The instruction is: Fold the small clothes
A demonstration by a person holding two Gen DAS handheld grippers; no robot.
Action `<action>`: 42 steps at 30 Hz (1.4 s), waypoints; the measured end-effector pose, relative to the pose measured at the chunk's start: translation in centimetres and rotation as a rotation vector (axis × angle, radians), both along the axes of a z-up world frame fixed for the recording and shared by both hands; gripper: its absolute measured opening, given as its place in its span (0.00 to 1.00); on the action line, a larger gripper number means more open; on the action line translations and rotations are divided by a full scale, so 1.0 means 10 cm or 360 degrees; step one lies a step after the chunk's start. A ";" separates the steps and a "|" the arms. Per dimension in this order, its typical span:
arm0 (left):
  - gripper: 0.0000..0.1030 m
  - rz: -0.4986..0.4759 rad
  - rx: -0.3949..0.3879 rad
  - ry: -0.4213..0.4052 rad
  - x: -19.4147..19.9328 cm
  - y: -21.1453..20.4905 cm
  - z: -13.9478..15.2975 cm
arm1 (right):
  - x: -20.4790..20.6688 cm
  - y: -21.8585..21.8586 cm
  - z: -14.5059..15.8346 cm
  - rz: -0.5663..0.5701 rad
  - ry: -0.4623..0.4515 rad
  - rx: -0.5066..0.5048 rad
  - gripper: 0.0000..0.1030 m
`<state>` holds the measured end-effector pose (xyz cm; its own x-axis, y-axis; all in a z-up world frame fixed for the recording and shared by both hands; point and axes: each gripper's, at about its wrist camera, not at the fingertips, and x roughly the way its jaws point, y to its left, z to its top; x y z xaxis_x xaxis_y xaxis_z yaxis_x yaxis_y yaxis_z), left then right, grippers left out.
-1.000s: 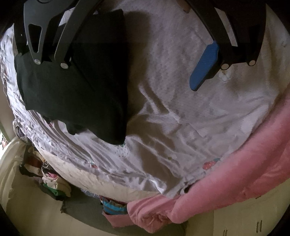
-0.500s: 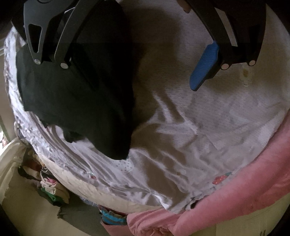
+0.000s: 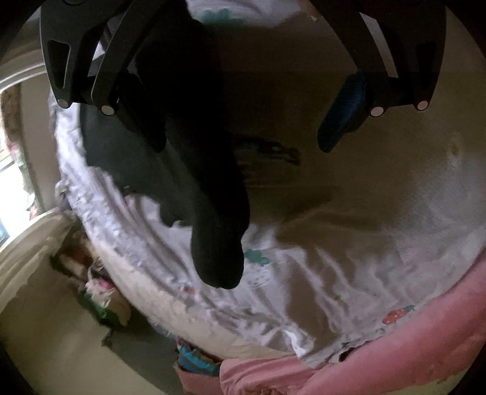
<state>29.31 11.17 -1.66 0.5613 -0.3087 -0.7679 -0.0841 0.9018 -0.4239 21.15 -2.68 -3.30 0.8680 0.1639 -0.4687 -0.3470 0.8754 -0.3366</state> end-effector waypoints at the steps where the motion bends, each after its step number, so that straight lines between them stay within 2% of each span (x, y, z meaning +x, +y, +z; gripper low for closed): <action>1: 0.91 -0.0004 -0.0029 -0.0019 -0.02 -0.05 0.04 | -0.02 -0.05 0.03 -0.0007 -0.0007 0.0018 0.18; 3: 0.83 -0.0017 -0.0036 -0.0054 -0.04 -0.15 0.12 | -0.08 -0.17 0.10 -0.0028 -0.0028 0.0068 0.17; 6: 0.60 -0.0044 -0.0099 -0.0110 -0.09 -0.33 0.26 | -0.16 -0.30 0.16 -0.0059 -0.0061 0.0121 0.13; 8: 0.32 -0.0044 -0.0168 -0.0134 -0.13 -0.44 0.31 | -0.24 -0.37 0.19 -0.0076 -0.0095 0.0141 0.09; 10: 0.22 -0.0042 -0.0187 -0.0151 -0.16 -0.54 0.34 | -0.29 -0.44 0.22 -0.0097 -0.0109 0.0153 0.07; 13: 0.19 -0.0041 -0.0158 -0.0210 -0.26 -0.70 0.41 | -0.35 -0.57 0.25 -0.0135 -0.0125 0.0200 0.07; 19: 0.17 -0.0053 -0.0098 -0.0279 -0.37 -0.89 0.54 | -0.49 -0.75 0.31 -0.0175 -0.0161 0.0280 0.07; 34: 0.17 -0.0021 -0.0147 -0.0307 -0.49 -1.04 0.54 | -0.59 -0.92 0.35 -0.0240 -0.0183 0.0363 0.07; 42: 0.16 -0.0094 -0.0027 -0.0345 -0.48 -1.33 0.59 | -0.64 -1.07 0.35 -0.0321 -0.0192 0.0444 0.07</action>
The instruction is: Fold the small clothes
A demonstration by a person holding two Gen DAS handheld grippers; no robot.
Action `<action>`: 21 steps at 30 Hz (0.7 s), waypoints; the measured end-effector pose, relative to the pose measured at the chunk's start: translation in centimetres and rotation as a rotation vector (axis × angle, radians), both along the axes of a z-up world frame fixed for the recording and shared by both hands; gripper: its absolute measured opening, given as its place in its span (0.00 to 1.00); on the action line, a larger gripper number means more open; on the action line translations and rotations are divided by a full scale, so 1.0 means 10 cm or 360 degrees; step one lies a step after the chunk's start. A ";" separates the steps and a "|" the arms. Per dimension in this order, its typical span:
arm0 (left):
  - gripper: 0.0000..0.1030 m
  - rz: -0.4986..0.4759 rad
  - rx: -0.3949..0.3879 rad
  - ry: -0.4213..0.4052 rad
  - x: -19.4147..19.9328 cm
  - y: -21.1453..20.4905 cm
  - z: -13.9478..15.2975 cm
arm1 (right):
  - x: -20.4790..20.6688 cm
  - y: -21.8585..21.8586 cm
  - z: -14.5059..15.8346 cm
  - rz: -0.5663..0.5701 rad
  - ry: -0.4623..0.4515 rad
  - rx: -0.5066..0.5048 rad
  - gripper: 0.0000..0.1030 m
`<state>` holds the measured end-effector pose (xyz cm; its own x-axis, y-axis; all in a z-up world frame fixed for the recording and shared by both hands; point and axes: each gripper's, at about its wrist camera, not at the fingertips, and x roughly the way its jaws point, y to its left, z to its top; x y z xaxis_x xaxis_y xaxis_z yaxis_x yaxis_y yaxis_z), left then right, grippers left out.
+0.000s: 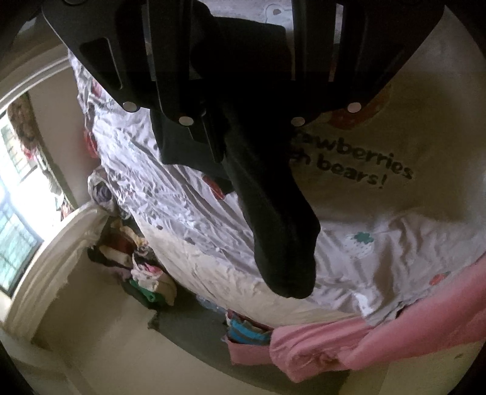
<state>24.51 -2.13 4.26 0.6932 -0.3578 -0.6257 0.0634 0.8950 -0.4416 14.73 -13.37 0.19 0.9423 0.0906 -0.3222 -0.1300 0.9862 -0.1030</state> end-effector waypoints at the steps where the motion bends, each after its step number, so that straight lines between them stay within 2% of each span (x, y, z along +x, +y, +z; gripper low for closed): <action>1: 0.16 -0.0008 0.0013 -0.0005 0.00 -0.04 0.01 | -0.01 -0.03 0.00 -0.0007 -0.0002 0.0009 0.07; 11: 0.16 -0.0073 0.0104 -0.0010 0.06 -0.41 0.01 | -0.03 -0.32 -0.02 -0.0083 0.0006 0.0101 0.06; 21: 0.16 -0.0147 0.0112 -0.0009 0.09 -0.73 -0.10 | -0.05 -0.62 -0.12 -0.0188 0.0051 0.0184 0.07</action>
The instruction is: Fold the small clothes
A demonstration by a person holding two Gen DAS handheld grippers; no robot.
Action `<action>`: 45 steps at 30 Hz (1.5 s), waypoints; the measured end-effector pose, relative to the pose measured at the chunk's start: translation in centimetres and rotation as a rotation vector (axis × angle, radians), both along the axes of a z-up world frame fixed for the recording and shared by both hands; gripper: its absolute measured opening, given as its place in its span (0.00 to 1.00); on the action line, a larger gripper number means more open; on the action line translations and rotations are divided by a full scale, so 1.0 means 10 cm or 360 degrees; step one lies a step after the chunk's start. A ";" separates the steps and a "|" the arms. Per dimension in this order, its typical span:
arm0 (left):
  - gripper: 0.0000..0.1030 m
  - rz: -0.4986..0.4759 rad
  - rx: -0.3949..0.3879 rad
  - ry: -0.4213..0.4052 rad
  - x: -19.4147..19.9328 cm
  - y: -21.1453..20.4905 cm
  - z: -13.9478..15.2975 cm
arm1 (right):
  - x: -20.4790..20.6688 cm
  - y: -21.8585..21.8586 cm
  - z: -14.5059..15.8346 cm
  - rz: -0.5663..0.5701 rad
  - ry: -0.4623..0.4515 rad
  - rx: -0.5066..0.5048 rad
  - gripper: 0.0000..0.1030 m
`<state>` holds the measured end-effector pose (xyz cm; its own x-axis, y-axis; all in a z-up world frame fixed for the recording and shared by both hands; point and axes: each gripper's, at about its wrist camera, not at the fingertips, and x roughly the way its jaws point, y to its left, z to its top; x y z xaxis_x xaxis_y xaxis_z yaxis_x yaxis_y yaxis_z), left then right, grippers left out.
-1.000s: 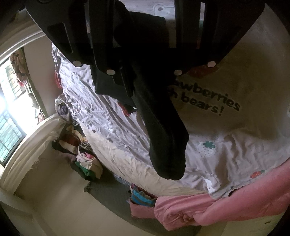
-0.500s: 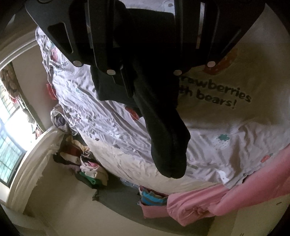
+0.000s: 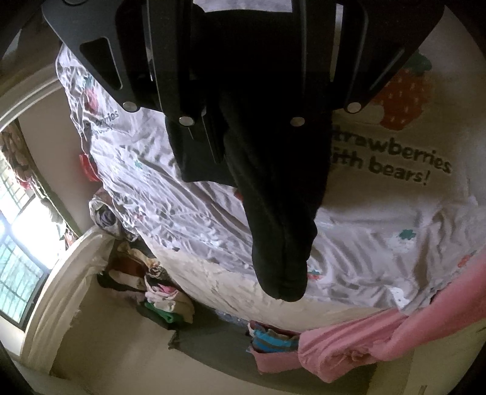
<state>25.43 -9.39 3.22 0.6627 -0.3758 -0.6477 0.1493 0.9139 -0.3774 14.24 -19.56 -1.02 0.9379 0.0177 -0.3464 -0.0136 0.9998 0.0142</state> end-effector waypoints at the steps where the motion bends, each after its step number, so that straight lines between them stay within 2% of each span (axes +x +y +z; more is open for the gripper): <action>1: 0.16 -0.0009 0.0010 0.0001 0.00 -0.03 -0.02 | 0.00 -0.03 -0.01 -0.0009 0.0008 0.0010 0.06; 15: 0.21 -0.0059 0.0038 0.0028 0.04 -0.30 -0.26 | 0.08 -0.32 -0.24 -0.0147 0.0132 0.0085 0.07; 18: 0.25 -0.0076 0.0037 0.0047 0.05 -0.35 -0.31 | 0.11 -0.37 -0.29 -0.0173 0.0175 0.0107 0.07; 21: 0.37 -0.0075 0.0017 0.0076 0.07 -0.34 -0.38 | 0.14 -0.43 -0.34 -0.0180 0.0219 0.0161 0.07; 23: 0.48 -0.0071 -0.0002 0.0098 0.09 -0.31 -0.43 | 0.15 -0.47 -0.37 -0.0175 0.0243 0.0196 0.08; 27: 0.63 -0.0094 -0.0061 0.0115 0.10 -0.28 -0.46 | 0.17 -0.55 -0.41 -0.0170 0.0278 0.0271 0.09; 29: 0.78 -0.0105 -0.0094 0.0095 0.09 -0.27 -0.42 | 0.18 -0.59 -0.43 -0.0165 0.0301 0.0316 0.09; 33: 0.86 -0.0142 -0.0208 0.0057 0.05 -0.23 -0.33 | 0.23 -0.78 -0.52 -0.0149 0.0396 0.0536 0.11; 35: 0.89 -0.0150 -0.0219 0.0039 0.03 -0.21 -0.27 | 0.24 -0.91 -0.58 -0.0151 0.0441 0.0659 0.12; 39: 0.90 -0.0165 -0.0229 0.0036 0.01 -0.16 -0.21 | 0.24 -1.09 -0.65 -0.0129 0.0501 0.0856 0.30; 41: 0.91 -0.0161 -0.0191 0.0038 -0.02 -0.11 -0.21 | 0.23 -1.19 -0.65 -0.0072 0.0523 0.0995 0.31; 42: 0.90 -0.0154 -0.0169 0.0042 -0.04 -0.08 -0.23 | 0.24 -1.25 -0.65 -0.0038 0.0530 0.1064 0.36; 43: 0.90 -0.0150 -0.0150 0.0045 -0.04 -0.05 -0.24 | 0.25 -1.28 -0.63 -0.0003 0.0536 0.1107 0.48; 45: 0.91 -0.0135 -0.0100 0.0054 -0.07 0.03 -0.30 | 0.30 -1.32 -0.55 0.0074 0.0547 0.1142 0.58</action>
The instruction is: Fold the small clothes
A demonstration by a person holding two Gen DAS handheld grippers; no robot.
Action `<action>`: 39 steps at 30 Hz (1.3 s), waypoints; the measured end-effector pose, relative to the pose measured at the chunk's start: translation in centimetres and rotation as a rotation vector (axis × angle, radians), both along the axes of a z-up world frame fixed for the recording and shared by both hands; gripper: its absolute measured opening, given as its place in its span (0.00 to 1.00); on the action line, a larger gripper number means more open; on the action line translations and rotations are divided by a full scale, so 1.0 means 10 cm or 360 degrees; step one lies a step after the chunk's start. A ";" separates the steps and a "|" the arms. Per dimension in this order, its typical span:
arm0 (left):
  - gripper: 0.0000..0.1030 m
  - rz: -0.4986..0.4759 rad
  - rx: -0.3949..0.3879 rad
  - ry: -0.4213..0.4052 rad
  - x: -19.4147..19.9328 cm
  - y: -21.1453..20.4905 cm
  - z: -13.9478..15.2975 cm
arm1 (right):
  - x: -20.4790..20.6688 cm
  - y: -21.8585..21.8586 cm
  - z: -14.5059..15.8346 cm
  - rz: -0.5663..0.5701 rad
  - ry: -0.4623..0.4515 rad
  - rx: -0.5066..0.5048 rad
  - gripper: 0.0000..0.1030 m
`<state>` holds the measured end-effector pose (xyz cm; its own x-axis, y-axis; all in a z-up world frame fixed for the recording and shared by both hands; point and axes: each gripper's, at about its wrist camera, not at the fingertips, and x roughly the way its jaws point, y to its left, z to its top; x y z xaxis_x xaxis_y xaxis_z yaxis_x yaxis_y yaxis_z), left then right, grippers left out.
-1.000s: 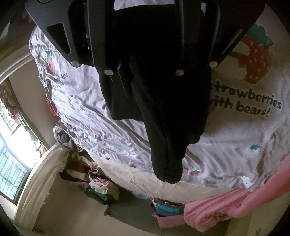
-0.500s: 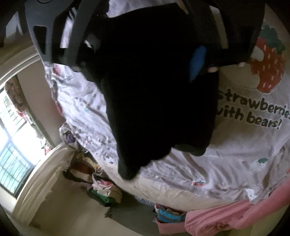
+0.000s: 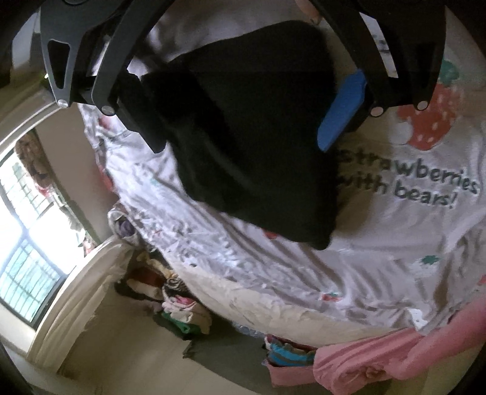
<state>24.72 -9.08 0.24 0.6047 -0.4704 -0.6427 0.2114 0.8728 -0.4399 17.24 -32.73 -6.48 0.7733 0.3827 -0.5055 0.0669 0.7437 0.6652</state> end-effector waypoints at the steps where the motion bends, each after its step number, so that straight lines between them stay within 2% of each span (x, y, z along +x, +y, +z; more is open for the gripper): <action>1: 0.91 0.0010 0.0033 -0.0004 -0.02 0.04 -0.03 | 0.03 0.00 0.07 0.0017 -0.0010 -0.0019 0.59; 5: 0.91 0.0032 0.0178 -0.0018 -0.08 0.15 -0.14 | 0.30 0.06 0.29 0.0142 0.0028 -0.0186 0.72; 7: 0.91 0.0019 0.0206 -0.0009 -0.09 0.18 -0.22 | 0.53 0.11 0.32 0.0163 0.0087 -0.0290 0.72; 10: 0.91 -0.0025 0.0240 0.0010 -0.11 0.18 -0.31 | 0.83 0.12 0.25 0.0185 0.0196 -0.0328 0.70; 11: 0.91 -0.0050 0.0268 0.0017 -0.12 0.16 -0.35 | 0.90 0.12 0.22 0.0193 0.0224 -0.0331 0.65; 12: 0.91 -0.0063 0.0280 0.0018 -0.12 0.15 -0.37 | 0.96 0.10 0.19 0.0182 0.0247 -0.0349 0.31; 13: 0.91 -0.0082 0.0292 0.0017 -0.13 0.14 -0.38 | 0.98 0.10 0.20 0.0184 0.0240 -0.0369 0.17; 18: 0.91 -0.0139 0.0298 0.0003 -0.19 0.10 -0.37 | 0.72 0.14 0.45 0.0170 0.0000 -0.0595 0.16; 20: 0.91 -0.0164 0.0310 0.0010 -0.22 0.07 -0.38 | 0.70 0.14 0.38 0.0148 0.0032 -0.0677 0.16; 23: 0.91 -0.0174 0.0334 0.0033 -0.27 0.05 -0.44 | 0.75 0.14 0.13 0.0109 0.0159 -0.0774 0.27; 24: 0.91 -0.0178 0.0340 0.0039 -0.29 0.05 -0.45 | 0.70 0.11 0.10 0.0059 0.0168 -0.0784 0.34; 27: 0.91 -0.0181 0.0370 0.0056 -0.35 0.07 -0.48 | 0.58 0.06 0.11 -0.0034 0.0168 -0.0788 0.43; 29: 0.91 -0.0177 0.0372 0.0057 -0.40 0.11 -0.48 | 0.51 0.06 0.12 -0.0076 0.0160 -0.0815 0.44; 35: 0.91 -0.0188 0.0415 0.0021 -0.53 0.20 -0.39 | 0.21 0.17 0.31 -0.0197 0.0114 -0.0968 0.60; 37: 0.91 -0.0191 0.0437 -0.0013 -0.60 0.23 -0.33 | 0.04 0.21 0.42 -0.0232 0.0056 -0.0998 0.78; 39: 0.91 -0.0197 0.0438 -0.0049 -0.68 0.26 -0.26 | -0.17 0.28 0.56 -0.0268 -0.0015 -0.1042 0.84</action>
